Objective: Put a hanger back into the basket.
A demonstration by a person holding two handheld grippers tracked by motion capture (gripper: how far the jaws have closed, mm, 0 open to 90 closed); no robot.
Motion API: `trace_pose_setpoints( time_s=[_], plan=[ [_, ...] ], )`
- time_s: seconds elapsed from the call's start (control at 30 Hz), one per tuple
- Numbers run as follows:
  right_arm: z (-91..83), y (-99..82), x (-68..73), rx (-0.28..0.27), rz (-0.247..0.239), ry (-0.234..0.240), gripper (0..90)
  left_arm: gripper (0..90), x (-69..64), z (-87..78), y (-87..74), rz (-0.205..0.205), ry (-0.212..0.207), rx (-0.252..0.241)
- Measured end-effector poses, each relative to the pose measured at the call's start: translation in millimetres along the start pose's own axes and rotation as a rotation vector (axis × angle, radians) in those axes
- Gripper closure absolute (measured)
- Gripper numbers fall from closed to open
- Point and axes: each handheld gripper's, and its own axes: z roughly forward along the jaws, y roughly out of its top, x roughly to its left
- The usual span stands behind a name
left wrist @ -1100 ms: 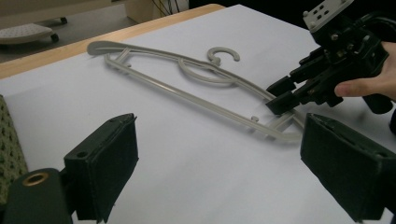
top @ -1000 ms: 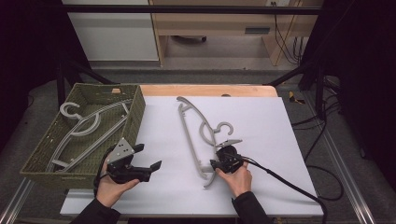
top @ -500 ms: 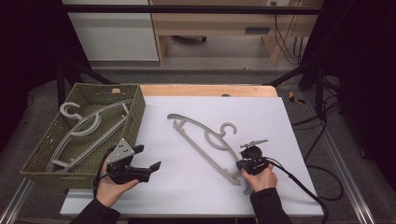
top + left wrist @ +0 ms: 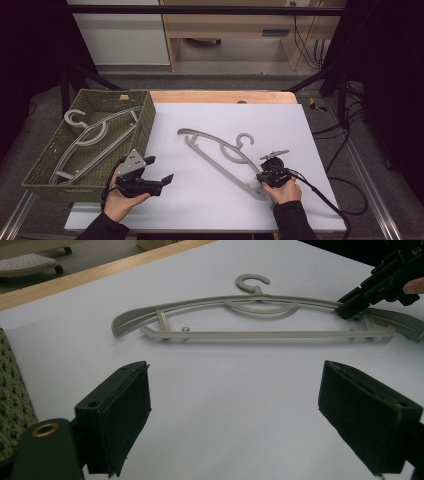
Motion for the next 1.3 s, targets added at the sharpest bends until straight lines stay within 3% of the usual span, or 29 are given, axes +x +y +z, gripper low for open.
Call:
trace_pose_setpoints(
  time_s=[0.2,0.3,0.33,0.47,0.5,0.53,0.57,0.67,0.8,0.87,1.03,1.1,1.2,1.23,1.3],
  plan=[
    [-0.4,2.4,-1.7,0.017,0.032,0.005,82.8,12.9,0.9,-0.4,0.0,0.004,0.004,0.005],
    [-0.6,2.9,-4.9,0.005,0.010,0.012,83.0,13.0,1.6,-0.5,0.1,0.005,0.004,0.008],
    [-1.3,3.8,-3.7,0.007,0.033,0.020,83.1,12.9,1.8,-0.7,0.2,0.006,0.005,0.009],
    [-7.5,4.2,-6.4,-0.016,0.001,0.041,83.3,12.8,2.3,-1.8,1.1,0.004,0.007,0.011],
    [-8.6,4.8,-4.7,-0.009,0.022,0.038,83.3,12.8,2.2,-2.3,1.7,0.006,0.008,0.010],
    [-10.4,4.0,-7.0,-0.023,-0.011,0.046,83.3,12.8,2.2,-2.8,2.3,0.007,0.007,0.011],
    [-12.4,5.0,-4.9,-0.018,0.011,0.044,83.3,12.8,2.2,-3.1,3.1,0.009,0.006,0.012],
    [-17.9,6.1,-2.3,-0.044,0.001,0.069,83.4,12.6,2.5,-3.4,6.0,0.011,0.003,0.015],
    [-24.3,7.4,1.0,-0.053,-0.073,0.094,83.3,12.1,3.4,-3.8,13.6,0.025,0.001,0.029],
    [-30.0,8.7,6.8,-0.063,-0.074,0.131,83.3,11.8,4.2,-4.5,18.6,0.037,-0.005,0.036],
    [-46.0,7.2,14.1,-0.097,-0.193,0.179,83.3,10.8,8.1,-3.9,34.7,0.073,-0.016,0.063],
    [-52.4,6.8,19.3,-0.092,-0.211,0.200,83.2,10.6,10.6,-1.8,41.1,0.090,-0.014,0.081],
    [-58.6,6.0,22.0,-0.101,-0.282,0.247,83.3,11.1,13.8,2.7,47.6,0.112,-0.016,0.121],
    [-60.5,5.8,23.6,-0.097,-0.282,0.258,83.2,12.2,14.5,4.9,49.6,0.130,-0.013,0.135],
    [-63.8,5.0,26.1,-0.106,-0.320,0.292,83.2,13.9,14.7,9.8,51.3,0.145,-0.034,0.167]
  ],
)
